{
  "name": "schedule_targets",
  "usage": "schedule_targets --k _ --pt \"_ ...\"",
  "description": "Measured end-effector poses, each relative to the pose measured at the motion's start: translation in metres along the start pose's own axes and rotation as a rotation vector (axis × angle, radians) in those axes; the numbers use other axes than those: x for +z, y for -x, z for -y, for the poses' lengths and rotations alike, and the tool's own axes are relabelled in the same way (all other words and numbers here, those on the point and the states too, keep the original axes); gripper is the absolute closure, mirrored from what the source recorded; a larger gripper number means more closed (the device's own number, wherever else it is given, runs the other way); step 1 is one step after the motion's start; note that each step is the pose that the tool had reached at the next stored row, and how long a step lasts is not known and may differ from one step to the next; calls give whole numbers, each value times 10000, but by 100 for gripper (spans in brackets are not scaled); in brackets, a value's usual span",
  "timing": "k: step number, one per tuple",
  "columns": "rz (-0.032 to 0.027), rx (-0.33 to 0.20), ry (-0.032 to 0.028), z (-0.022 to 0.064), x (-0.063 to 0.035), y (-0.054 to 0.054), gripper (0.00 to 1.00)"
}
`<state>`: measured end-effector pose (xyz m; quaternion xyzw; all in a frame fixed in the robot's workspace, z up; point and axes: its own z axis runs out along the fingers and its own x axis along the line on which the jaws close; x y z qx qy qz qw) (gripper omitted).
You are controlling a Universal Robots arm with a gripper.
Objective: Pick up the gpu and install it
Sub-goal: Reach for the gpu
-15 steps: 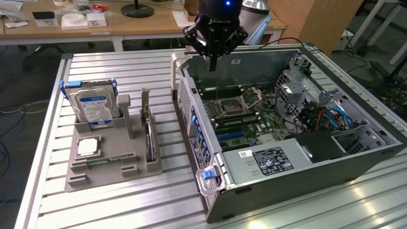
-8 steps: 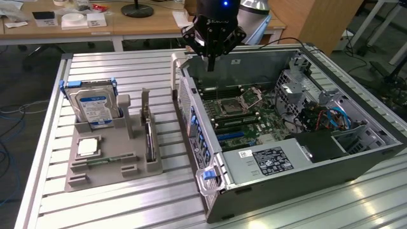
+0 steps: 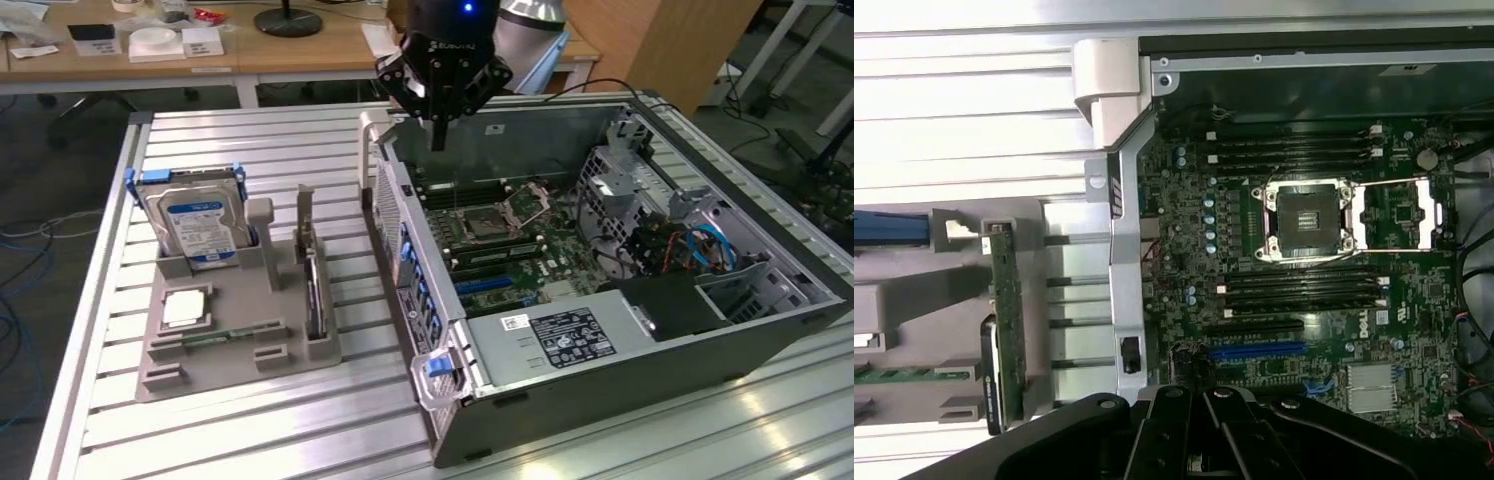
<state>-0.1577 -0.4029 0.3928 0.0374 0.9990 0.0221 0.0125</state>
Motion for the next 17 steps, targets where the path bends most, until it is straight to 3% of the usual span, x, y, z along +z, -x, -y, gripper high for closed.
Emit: schedule_targets --k 17 --pt "0 0 0 32 3 -104 89"
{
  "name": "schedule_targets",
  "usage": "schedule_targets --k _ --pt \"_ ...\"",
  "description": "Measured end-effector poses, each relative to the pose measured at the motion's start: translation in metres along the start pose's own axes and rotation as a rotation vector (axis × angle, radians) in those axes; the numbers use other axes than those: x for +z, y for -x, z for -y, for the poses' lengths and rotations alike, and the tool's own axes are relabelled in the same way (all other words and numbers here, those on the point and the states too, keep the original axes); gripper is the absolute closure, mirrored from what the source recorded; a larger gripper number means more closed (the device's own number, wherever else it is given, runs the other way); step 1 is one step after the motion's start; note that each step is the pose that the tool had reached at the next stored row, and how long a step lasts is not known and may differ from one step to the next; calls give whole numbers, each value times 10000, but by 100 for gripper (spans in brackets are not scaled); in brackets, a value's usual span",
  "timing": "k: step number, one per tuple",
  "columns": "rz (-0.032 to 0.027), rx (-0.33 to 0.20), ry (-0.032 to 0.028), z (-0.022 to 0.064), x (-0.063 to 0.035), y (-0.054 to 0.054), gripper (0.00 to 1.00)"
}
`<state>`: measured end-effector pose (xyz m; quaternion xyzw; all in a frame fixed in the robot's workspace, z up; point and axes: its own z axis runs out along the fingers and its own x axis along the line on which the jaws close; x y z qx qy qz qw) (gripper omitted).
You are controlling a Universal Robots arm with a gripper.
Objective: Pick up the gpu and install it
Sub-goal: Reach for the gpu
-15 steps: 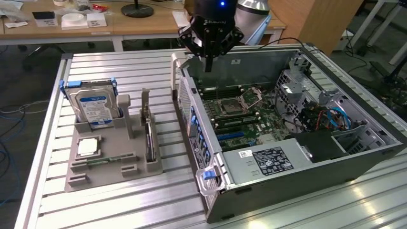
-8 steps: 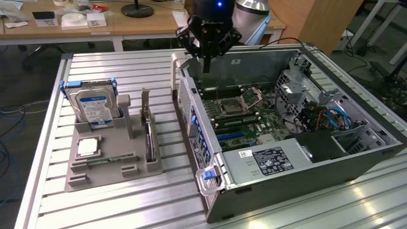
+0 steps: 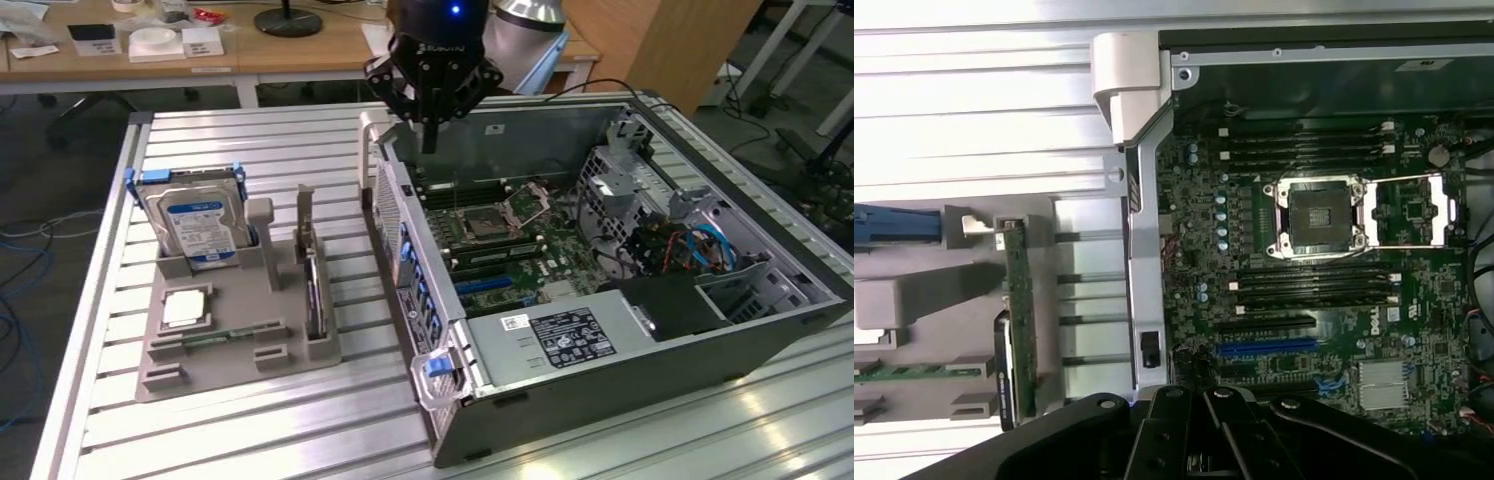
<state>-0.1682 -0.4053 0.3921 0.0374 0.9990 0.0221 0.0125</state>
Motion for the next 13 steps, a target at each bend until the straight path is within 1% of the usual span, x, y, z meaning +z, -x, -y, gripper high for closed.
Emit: schedule_targets --k 13 --pt "0 1 0 16 0 -53 89"
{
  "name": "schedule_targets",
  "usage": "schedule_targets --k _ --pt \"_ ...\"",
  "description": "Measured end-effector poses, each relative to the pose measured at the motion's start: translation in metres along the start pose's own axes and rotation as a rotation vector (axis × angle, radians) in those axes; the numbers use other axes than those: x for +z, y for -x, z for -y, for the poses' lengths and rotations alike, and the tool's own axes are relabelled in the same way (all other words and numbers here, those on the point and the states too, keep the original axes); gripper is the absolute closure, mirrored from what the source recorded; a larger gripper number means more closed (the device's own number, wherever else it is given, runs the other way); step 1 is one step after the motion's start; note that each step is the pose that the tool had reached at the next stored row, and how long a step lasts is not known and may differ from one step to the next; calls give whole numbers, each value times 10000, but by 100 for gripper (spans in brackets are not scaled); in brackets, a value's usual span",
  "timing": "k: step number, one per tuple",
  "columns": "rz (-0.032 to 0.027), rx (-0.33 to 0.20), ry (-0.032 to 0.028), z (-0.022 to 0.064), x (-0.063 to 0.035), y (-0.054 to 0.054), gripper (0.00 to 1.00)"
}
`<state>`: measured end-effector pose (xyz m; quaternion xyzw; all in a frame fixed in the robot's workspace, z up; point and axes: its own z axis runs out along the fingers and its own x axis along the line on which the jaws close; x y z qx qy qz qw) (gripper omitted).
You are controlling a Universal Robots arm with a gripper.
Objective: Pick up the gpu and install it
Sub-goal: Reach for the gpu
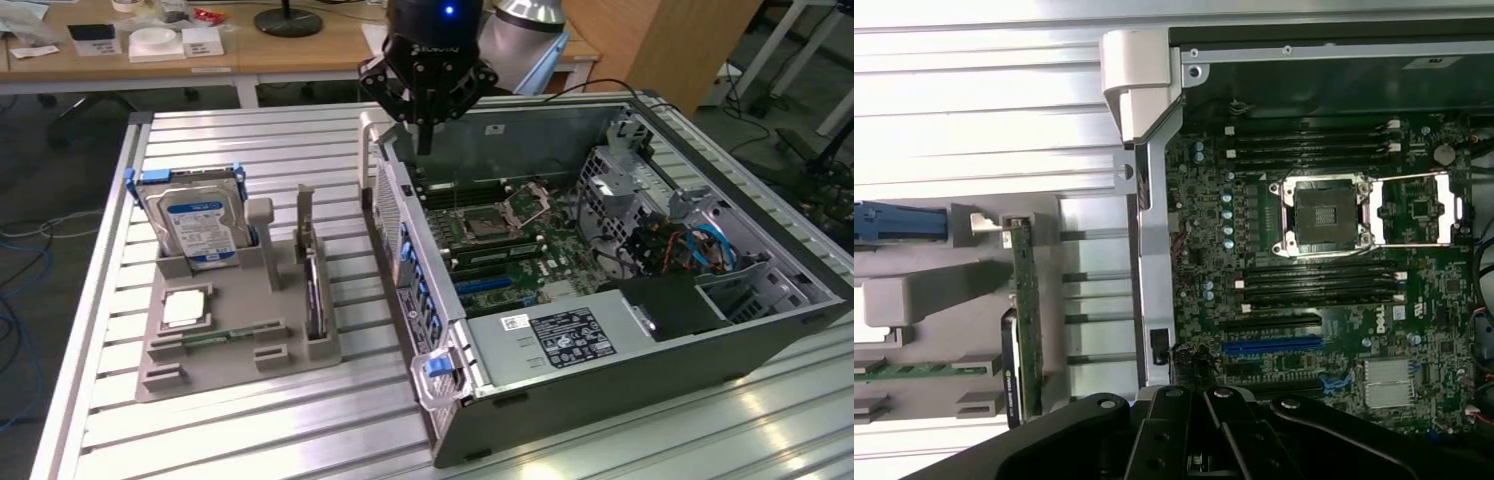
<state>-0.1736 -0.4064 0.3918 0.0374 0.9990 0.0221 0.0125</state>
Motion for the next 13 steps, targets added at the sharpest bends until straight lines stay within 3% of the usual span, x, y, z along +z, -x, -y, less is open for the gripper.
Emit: schedule_targets --k 13 --pt "0 -1 0 15 -1 -49 89"
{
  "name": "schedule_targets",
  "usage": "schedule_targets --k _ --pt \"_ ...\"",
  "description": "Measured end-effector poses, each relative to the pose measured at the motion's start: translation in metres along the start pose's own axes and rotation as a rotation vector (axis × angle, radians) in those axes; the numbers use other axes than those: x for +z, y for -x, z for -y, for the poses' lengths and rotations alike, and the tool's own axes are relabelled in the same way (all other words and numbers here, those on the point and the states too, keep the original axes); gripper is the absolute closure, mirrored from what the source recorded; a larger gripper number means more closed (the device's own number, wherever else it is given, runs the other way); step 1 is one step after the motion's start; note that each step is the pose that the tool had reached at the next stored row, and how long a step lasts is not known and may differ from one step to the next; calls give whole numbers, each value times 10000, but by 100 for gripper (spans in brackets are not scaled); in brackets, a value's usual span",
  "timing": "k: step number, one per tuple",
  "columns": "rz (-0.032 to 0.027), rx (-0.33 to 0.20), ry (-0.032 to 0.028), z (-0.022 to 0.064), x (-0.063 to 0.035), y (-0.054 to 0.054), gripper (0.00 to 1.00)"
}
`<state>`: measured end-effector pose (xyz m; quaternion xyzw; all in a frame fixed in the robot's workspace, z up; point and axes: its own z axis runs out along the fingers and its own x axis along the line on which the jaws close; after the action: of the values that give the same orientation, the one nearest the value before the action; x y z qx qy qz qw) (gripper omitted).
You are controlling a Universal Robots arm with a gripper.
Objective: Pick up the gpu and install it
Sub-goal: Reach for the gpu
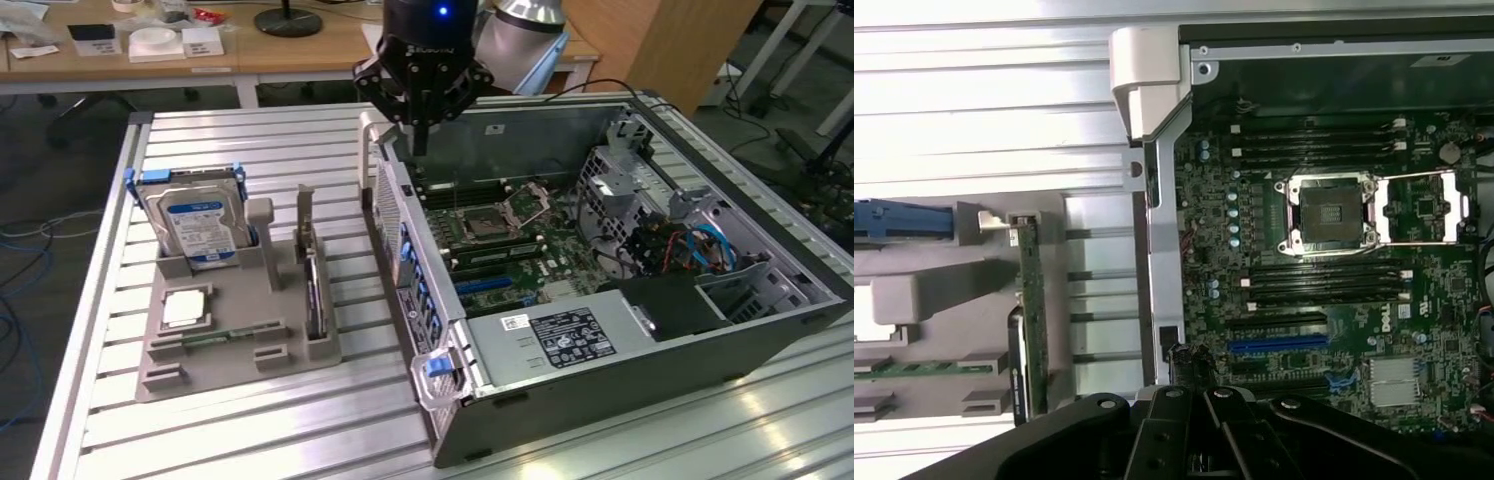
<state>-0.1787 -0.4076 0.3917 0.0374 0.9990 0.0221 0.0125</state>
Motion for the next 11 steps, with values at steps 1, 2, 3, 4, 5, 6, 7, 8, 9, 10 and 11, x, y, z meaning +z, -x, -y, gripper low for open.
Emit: schedule_targets --k 1,2,3,4,5,6,7,8,9,10,11 --pt "0 0 0 2 0 -3 89" --pt "0 1 0 3 0 -7 89" --pt "0 0 0 4 0 -10 89" --pt "0 0 0 6 0 -13 89" --pt "-1 0 -1 8 -1 -16 89" --pt "0 0 0 10 0 -19 89" --pt "0 0 0 11 -1 -23 89" --pt "0 0 0 13 -1 -26 89" --pt "0 0 -1 15 -1 -29 89" --pt "0 1 0 18 -1 -32 89" --pt "0 0 -1 20 -1 -36 89"
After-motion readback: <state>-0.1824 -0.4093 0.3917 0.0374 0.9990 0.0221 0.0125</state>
